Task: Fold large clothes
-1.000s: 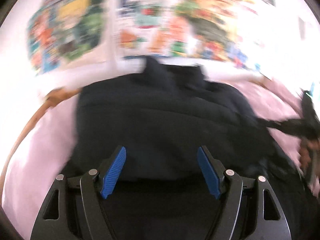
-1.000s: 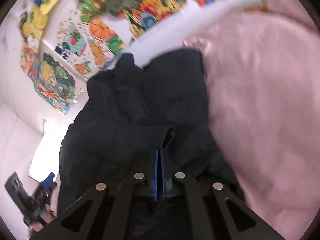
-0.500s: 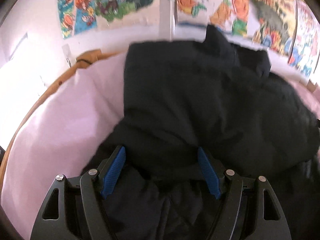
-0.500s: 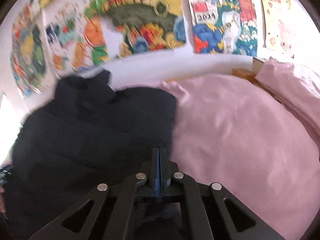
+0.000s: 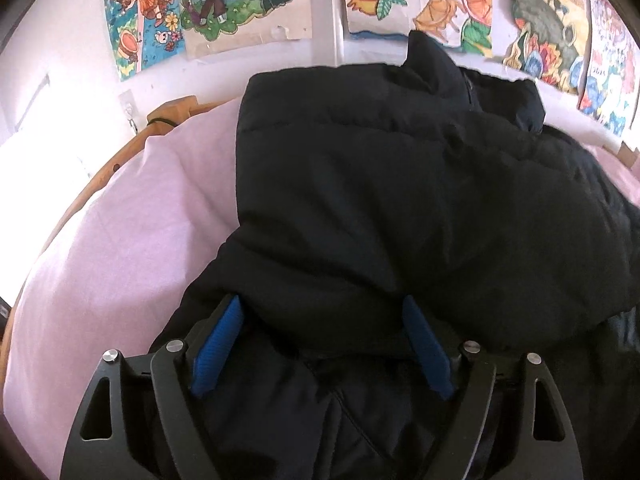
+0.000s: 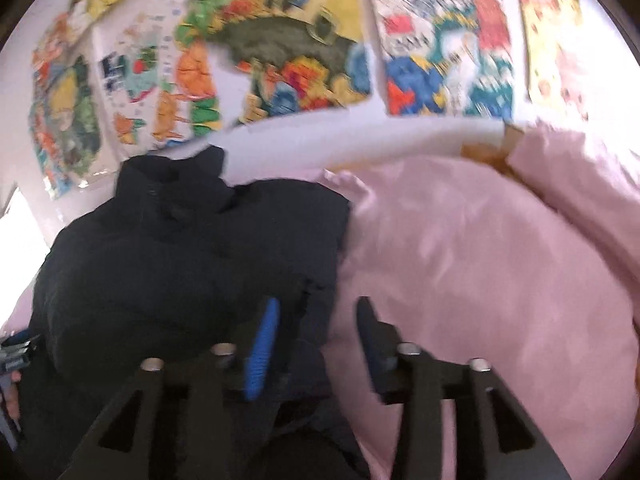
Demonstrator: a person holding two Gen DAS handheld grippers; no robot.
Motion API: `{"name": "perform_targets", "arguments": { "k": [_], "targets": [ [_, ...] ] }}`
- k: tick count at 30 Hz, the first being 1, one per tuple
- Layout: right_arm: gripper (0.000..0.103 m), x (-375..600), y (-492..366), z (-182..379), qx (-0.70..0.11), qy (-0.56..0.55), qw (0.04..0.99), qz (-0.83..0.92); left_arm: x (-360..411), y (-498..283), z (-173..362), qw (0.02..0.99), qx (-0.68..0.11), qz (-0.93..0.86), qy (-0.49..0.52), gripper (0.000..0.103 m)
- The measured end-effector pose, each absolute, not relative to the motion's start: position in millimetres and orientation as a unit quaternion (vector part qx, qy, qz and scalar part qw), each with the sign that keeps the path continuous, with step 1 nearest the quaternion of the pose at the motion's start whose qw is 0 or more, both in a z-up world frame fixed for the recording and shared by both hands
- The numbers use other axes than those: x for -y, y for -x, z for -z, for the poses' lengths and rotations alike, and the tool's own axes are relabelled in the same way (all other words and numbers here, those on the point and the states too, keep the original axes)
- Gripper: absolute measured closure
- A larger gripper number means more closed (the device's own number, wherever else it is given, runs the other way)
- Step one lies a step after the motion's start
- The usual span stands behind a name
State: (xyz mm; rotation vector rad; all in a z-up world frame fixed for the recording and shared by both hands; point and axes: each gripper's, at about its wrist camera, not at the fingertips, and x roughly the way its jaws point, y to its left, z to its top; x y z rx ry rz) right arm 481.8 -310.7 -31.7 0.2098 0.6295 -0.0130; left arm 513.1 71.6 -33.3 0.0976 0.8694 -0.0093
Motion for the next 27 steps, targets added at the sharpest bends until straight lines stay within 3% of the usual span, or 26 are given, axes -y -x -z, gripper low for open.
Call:
{"name": "perform_targets", "arguments": {
  "k": [9,12,18,22,27],
  "targets": [
    [0.052,248,-505,72,-0.37,0.047,0.928,-0.005,-69,-520,44,0.899,-0.433,-0.009,-0.069,0.017],
    [0.046,246,-510,84,-0.373,0.064,0.926,0.004,-72,-523,48,0.898,-0.435,-0.008,-0.065,0.014],
    [0.043,269,-504,68,-0.378,0.003,0.925,-0.036,-78,-522,19,0.893,-0.443,0.024,-0.072,0.014],
    [0.026,275,-510,25,-0.366,-0.012,0.926,-0.085,-74,-529,-33,0.908,-0.396,0.06,-0.12,0.014],
    [0.023,275,-562,-20,-0.364,-0.098,0.919,-0.116,-68,-601,-86,0.917,-0.375,0.115,-0.072,0.014]
  ]
}}
